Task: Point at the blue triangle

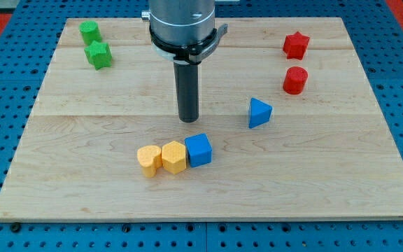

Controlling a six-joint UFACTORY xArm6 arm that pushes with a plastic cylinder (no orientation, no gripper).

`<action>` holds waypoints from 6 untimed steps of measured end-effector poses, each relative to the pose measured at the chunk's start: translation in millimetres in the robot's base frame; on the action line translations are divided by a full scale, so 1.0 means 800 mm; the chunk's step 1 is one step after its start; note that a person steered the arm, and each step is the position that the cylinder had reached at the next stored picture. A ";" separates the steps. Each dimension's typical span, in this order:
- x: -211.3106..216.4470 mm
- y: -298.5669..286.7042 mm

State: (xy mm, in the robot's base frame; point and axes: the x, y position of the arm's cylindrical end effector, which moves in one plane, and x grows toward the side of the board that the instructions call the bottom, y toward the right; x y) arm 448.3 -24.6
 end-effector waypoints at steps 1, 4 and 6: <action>-0.004 0.000; -0.018 0.000; -0.001 0.032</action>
